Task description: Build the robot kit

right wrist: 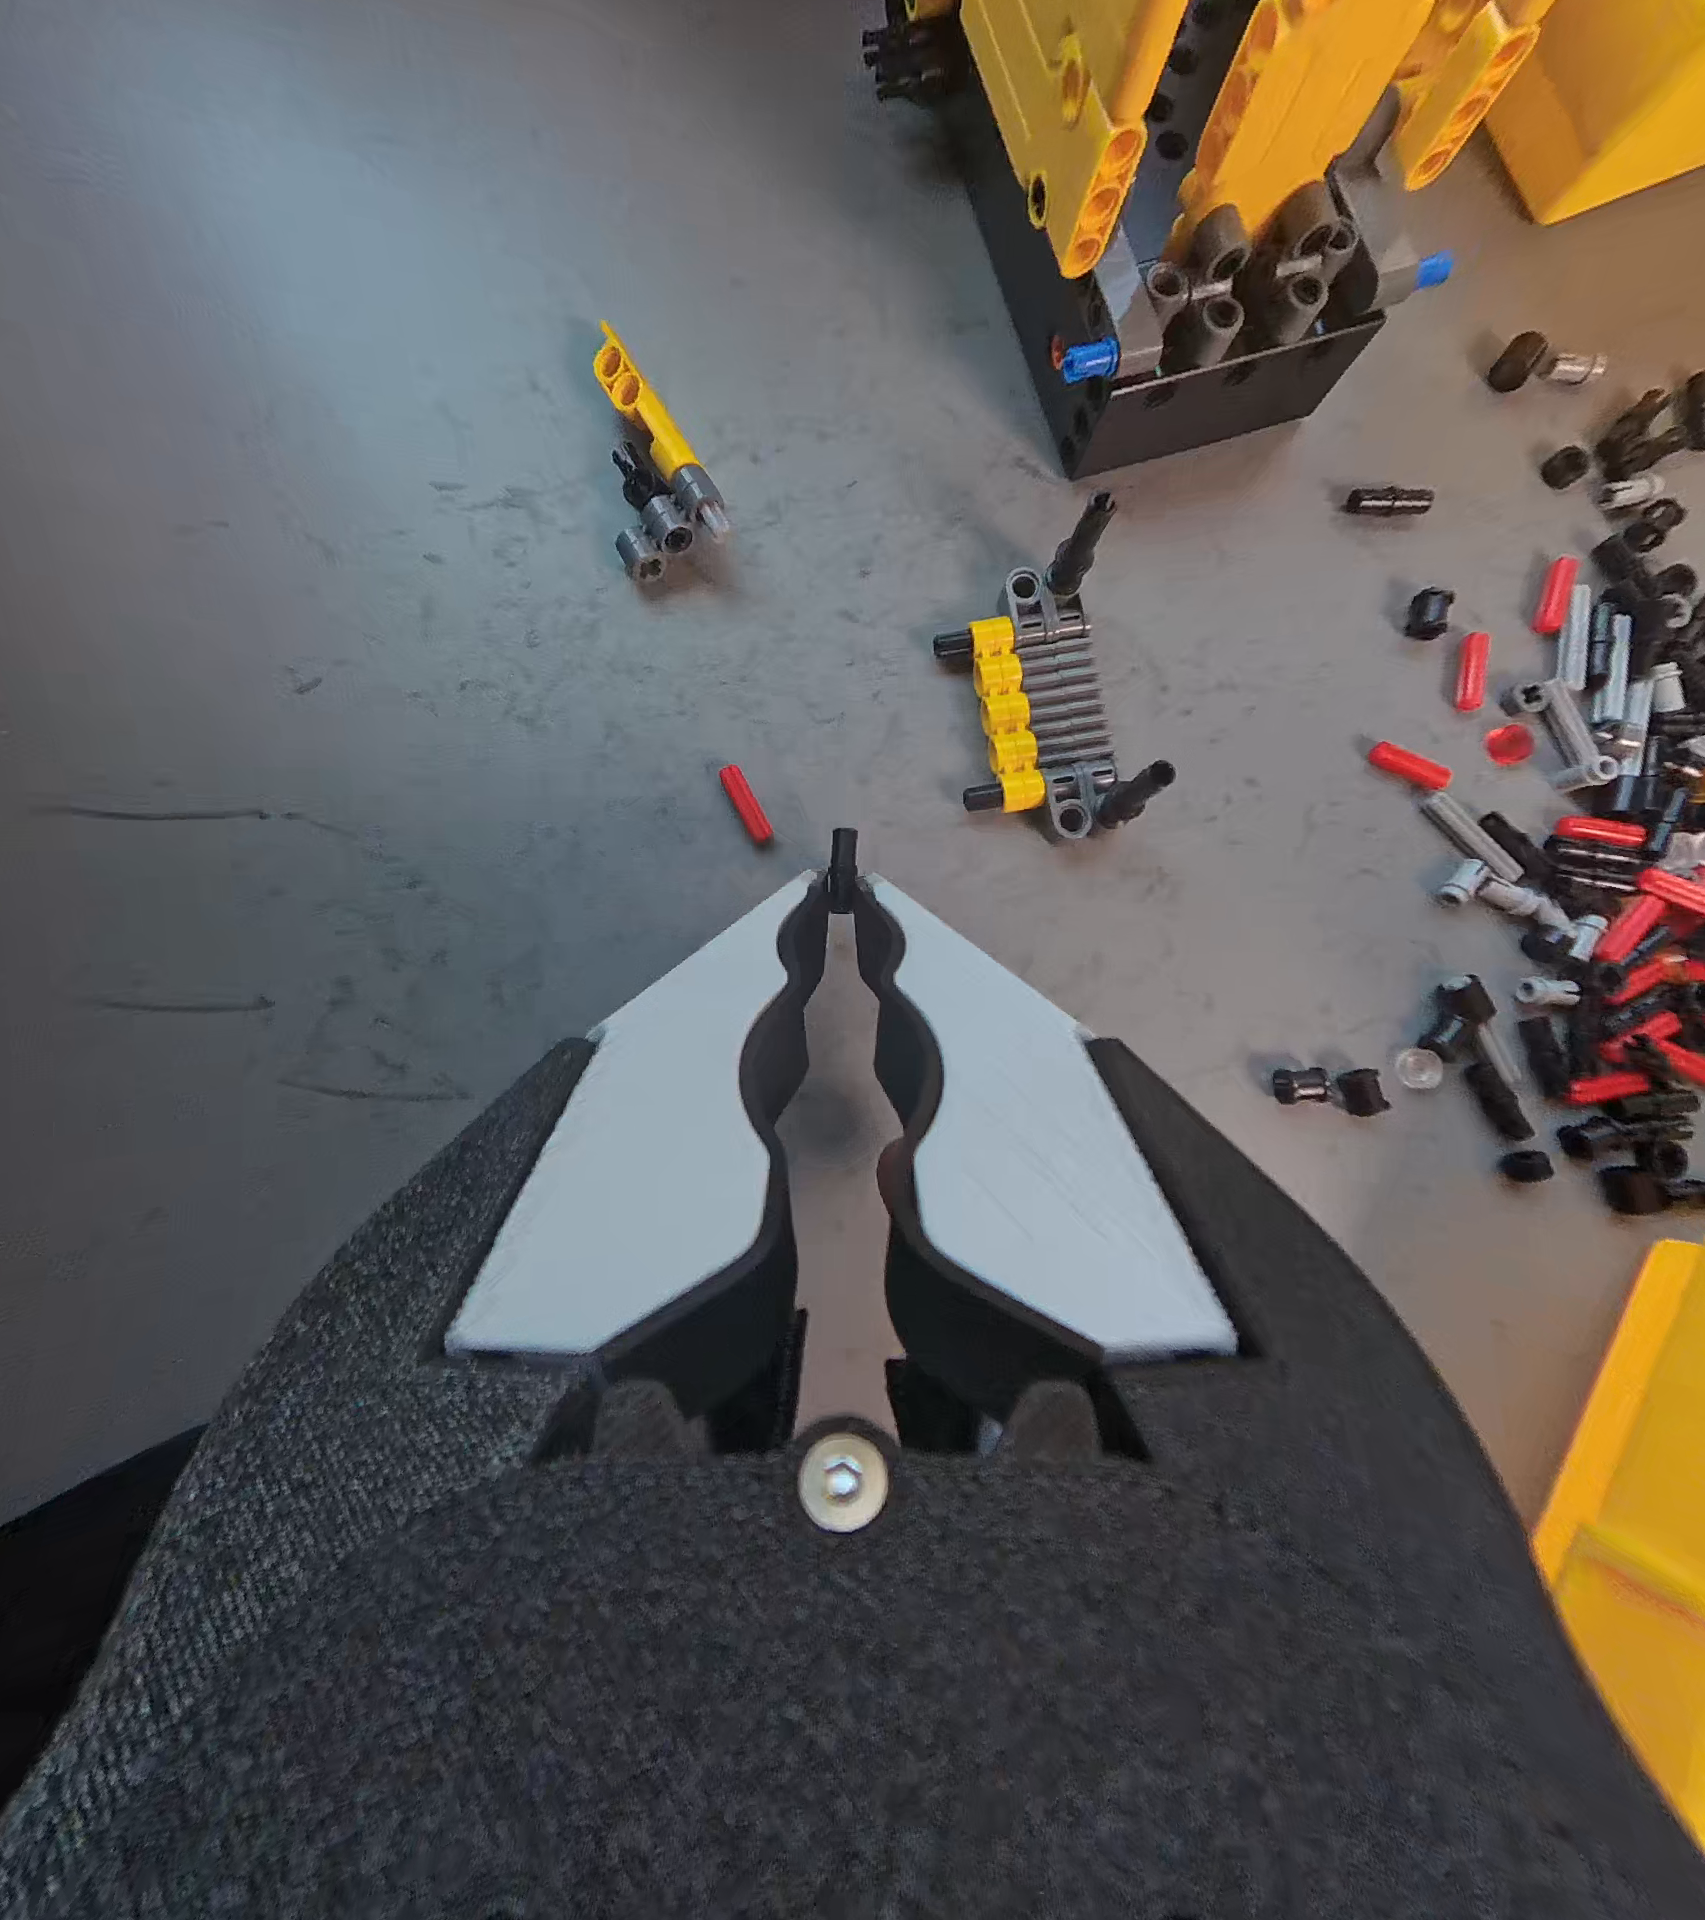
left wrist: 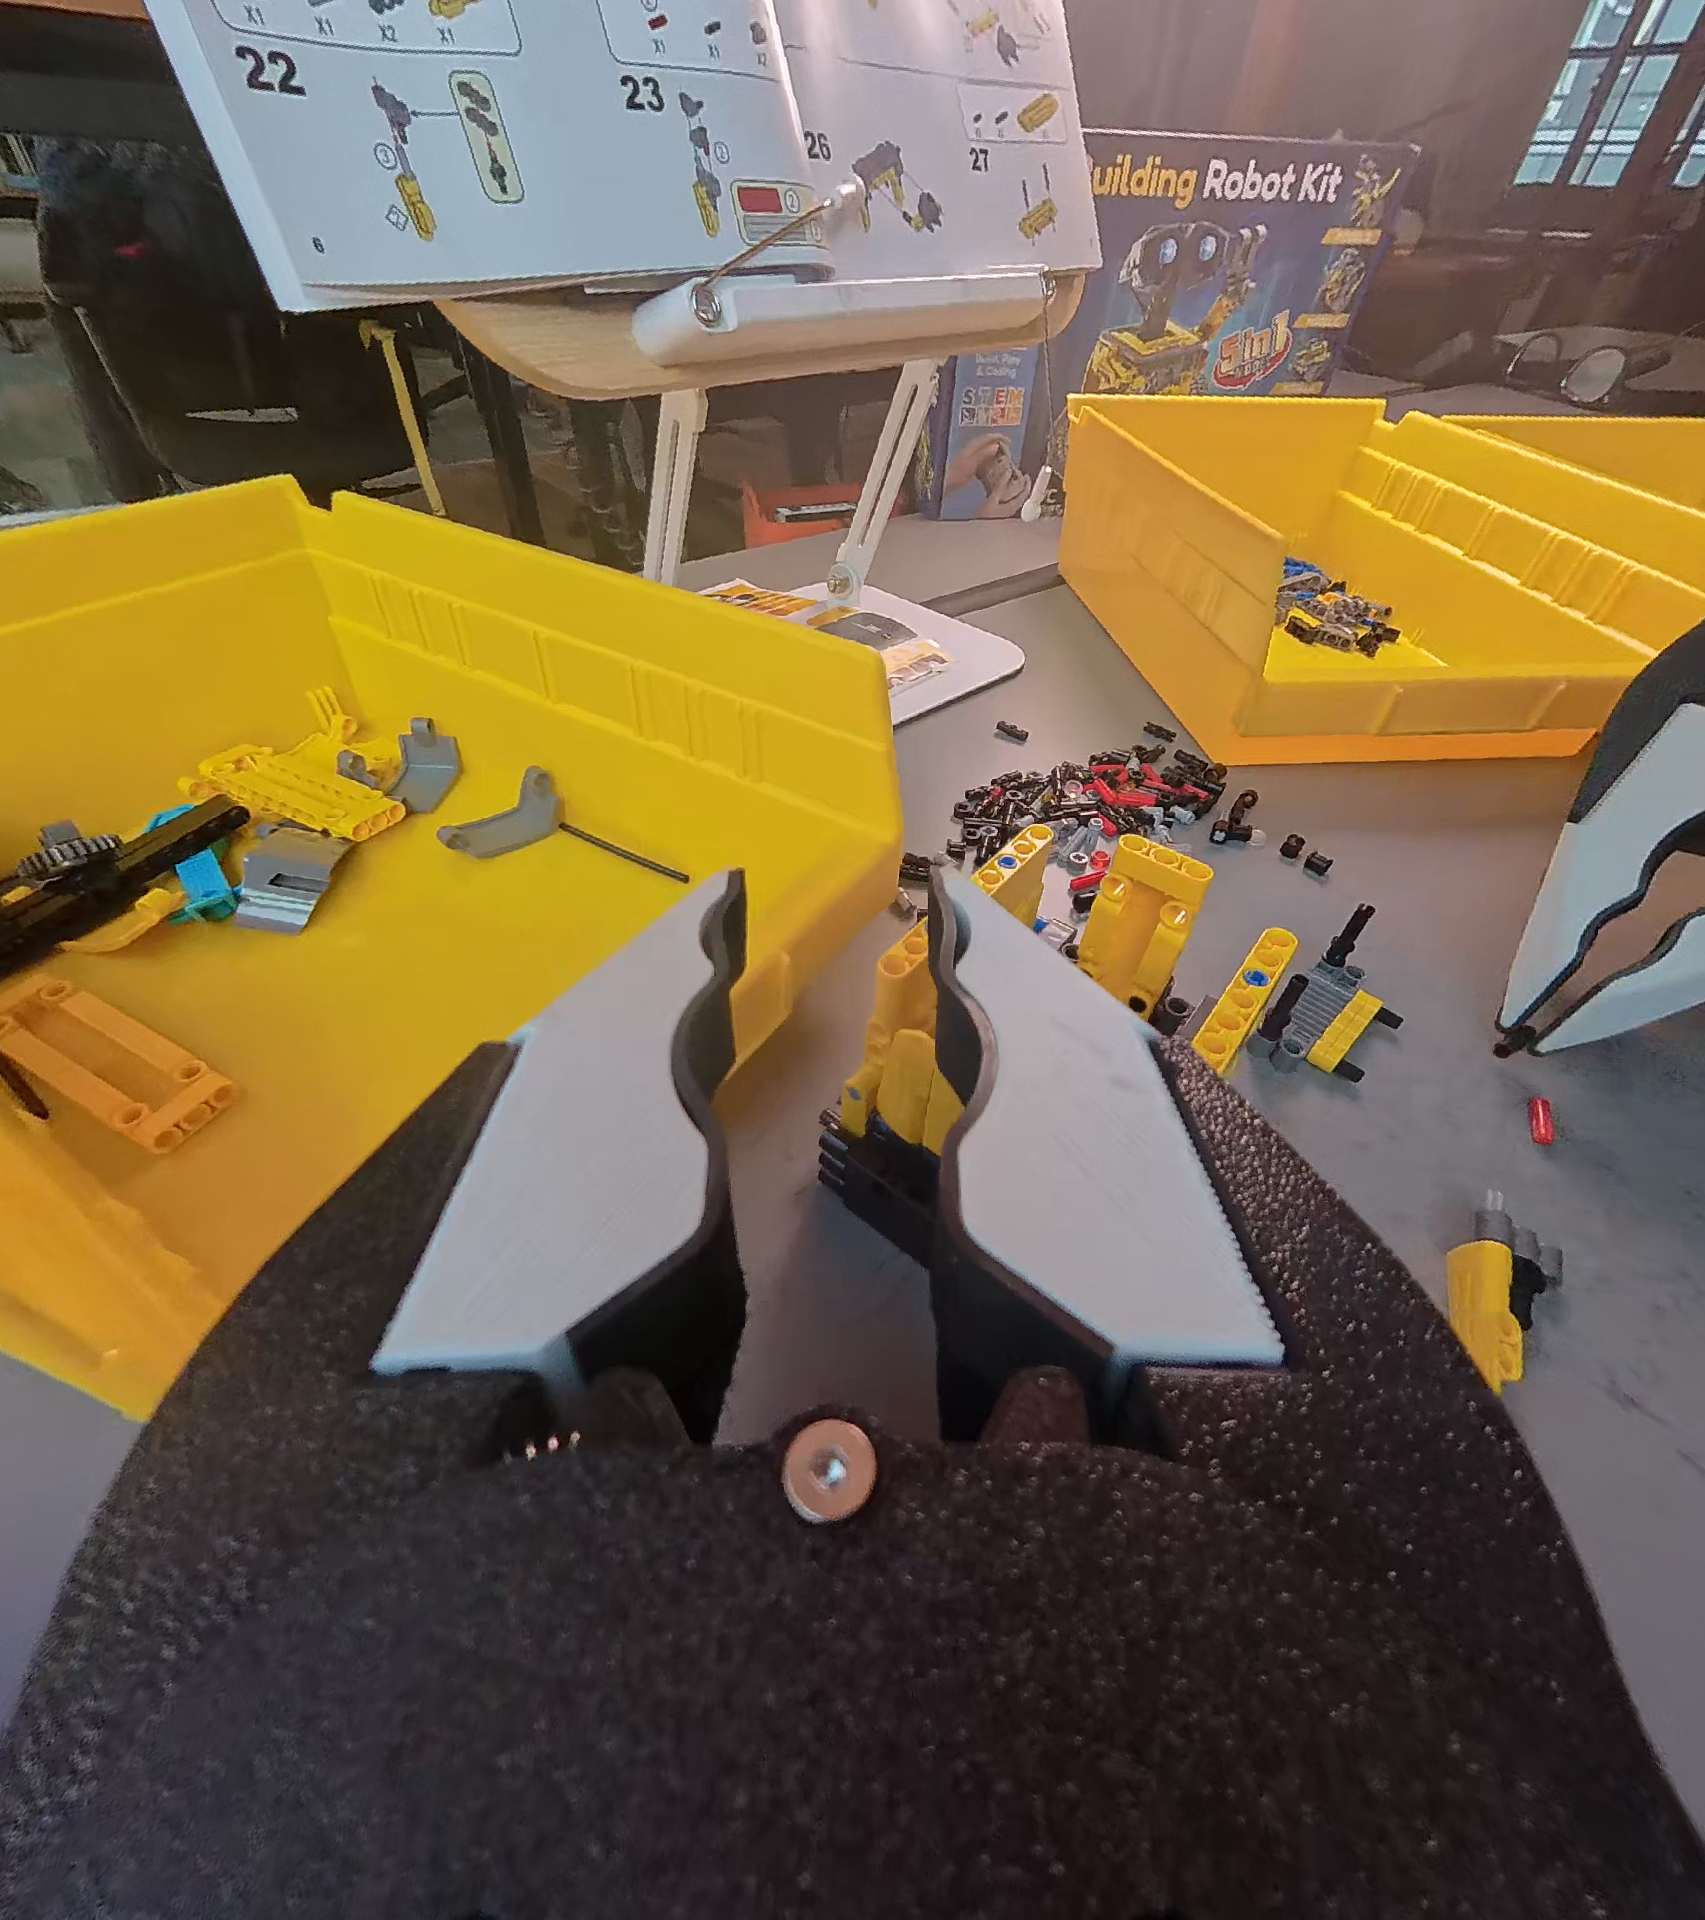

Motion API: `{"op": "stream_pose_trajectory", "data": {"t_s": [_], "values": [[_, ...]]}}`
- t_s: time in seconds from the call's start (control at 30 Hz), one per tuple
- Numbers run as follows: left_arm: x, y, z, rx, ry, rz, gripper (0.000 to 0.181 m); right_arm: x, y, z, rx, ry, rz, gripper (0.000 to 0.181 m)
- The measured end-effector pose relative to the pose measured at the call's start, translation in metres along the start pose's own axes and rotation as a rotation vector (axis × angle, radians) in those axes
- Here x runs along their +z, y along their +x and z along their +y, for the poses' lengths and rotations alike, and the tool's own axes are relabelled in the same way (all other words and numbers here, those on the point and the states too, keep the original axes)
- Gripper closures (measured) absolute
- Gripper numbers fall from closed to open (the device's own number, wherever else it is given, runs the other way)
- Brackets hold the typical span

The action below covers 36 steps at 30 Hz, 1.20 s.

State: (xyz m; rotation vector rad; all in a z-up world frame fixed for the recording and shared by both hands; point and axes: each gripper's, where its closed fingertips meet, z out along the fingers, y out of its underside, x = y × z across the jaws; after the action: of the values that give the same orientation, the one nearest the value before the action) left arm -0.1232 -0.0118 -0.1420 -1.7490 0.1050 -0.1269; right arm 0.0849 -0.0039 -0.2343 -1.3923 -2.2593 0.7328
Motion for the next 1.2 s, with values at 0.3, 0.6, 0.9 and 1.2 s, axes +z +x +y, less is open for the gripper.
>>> {"op": "stream_pose_trajectory", "data": {"t_s": [0.3,0.6,0.9,1.2], "values": [[-0.001,0.001,-0.002,0.025,0.006,-0.007,0.148,0.005,-0.003,0.004,-0.015,-0.026,-0.004,0.176],[-0.002,0.001,-0.005,0.009,0.011,0.002,0.149,-0.006,0.002,-0.008,0.039,0.101,-0.008,0.165],[-0.001,0.002,-0.002,0.009,0.003,0.002,0.148,-0.053,0.079,-0.005,0.177,0.229,0.394,0.165],[0.000,0.002,-0.001,0.007,0.002,0.002,0.148,-0.073,0.130,0.060,0.454,0.025,0.706,0.181]]}}
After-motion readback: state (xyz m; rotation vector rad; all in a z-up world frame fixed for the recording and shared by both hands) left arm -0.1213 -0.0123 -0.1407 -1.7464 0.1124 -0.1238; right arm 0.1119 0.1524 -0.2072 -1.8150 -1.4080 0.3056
